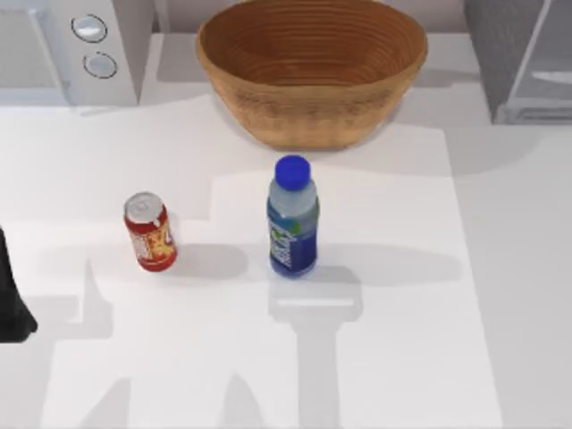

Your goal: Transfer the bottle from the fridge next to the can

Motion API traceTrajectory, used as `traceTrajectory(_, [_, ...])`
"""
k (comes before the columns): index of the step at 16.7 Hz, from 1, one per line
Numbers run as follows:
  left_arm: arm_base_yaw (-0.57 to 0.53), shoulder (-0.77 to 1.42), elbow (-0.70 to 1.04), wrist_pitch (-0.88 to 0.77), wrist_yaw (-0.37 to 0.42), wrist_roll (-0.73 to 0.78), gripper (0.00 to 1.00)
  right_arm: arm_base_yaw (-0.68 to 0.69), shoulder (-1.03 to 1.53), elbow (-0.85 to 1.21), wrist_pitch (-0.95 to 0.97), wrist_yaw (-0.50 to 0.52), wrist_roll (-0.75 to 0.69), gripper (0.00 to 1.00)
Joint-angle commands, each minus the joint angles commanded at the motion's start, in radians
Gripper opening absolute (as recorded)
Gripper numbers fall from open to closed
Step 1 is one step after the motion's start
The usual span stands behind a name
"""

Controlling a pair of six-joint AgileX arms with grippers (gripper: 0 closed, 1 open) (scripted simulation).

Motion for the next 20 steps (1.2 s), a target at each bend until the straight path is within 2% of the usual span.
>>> traceTrajectory(3, [0.000,0.000,0.000,0.000,0.000,0.000,1.00,0.043,0.002,0.001,0.058,0.006,0.062,1.00])
traceTrajectory(6, [0.000,0.000,0.000,0.000,0.000,0.000,1.00,0.144,0.003,0.000,0.197,0.027,0.218,1.00])
traceTrajectory(16, [0.000,0.000,0.000,0.000,0.000,0.000,1.00,0.660,0.016,-0.020,0.894,0.150,1.094,1.00])
traceTrajectory(20, [0.000,0.000,0.000,0.000,0.000,0.000,1.00,0.822,0.020,-0.027,1.109,0.185,1.331,1.00])
